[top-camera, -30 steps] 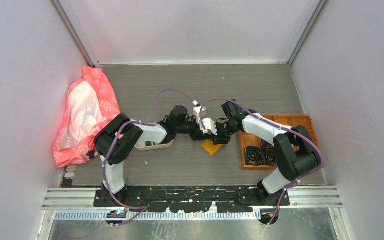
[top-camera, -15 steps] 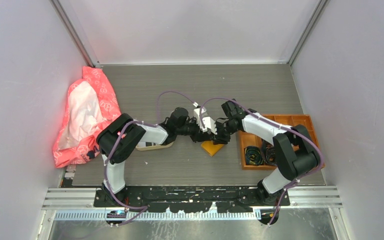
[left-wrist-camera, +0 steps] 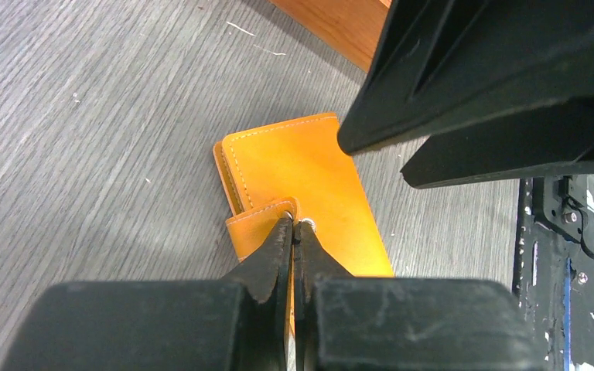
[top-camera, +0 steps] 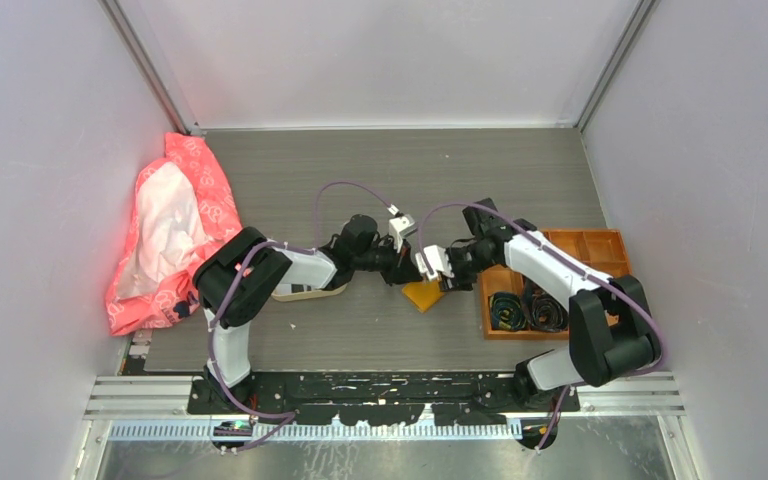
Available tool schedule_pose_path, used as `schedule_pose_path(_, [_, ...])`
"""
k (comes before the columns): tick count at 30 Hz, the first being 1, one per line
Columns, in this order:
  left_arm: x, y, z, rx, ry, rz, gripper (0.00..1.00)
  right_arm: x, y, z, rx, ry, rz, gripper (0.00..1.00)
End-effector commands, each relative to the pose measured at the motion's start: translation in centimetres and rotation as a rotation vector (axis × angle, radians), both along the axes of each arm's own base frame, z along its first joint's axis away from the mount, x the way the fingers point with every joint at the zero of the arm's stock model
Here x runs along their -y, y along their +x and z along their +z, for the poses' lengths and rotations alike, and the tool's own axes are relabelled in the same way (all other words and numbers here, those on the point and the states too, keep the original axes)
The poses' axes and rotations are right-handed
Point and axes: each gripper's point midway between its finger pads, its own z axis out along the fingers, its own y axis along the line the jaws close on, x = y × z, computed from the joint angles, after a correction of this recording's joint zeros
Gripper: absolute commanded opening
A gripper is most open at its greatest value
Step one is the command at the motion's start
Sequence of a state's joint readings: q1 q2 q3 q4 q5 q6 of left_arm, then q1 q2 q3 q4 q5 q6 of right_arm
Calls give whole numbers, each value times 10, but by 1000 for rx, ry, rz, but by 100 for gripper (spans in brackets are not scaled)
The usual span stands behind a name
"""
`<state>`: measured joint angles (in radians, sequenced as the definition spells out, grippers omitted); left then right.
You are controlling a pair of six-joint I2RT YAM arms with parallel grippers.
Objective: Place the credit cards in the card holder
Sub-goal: Close the card holder at the center of the board.
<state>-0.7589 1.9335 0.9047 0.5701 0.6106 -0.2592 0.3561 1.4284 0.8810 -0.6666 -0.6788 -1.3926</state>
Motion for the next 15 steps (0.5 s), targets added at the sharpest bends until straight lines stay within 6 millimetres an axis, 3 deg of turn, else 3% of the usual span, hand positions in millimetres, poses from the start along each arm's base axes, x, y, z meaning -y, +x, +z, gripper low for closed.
schedule_pose_path(1, [-10, -21, -35, -72, 110, -48, 0, 5, -27, -14, 61, -26, 233, 53])
schedule_pose_path(4, [-10, -21, -32, -61, 115, -58, 0, 6, -34, -28, 78, -54, 291, 56])
schedule_pose_path(8, [-11, -24, -27, -48, 118, -77, 0, 2, -21, -39, 149, -102, 265, 57])
schedule_pose_path(15, [-15, -28, -22, -37, 138, -110, 0, -6, -23, -46, 164, -127, 286, 56])
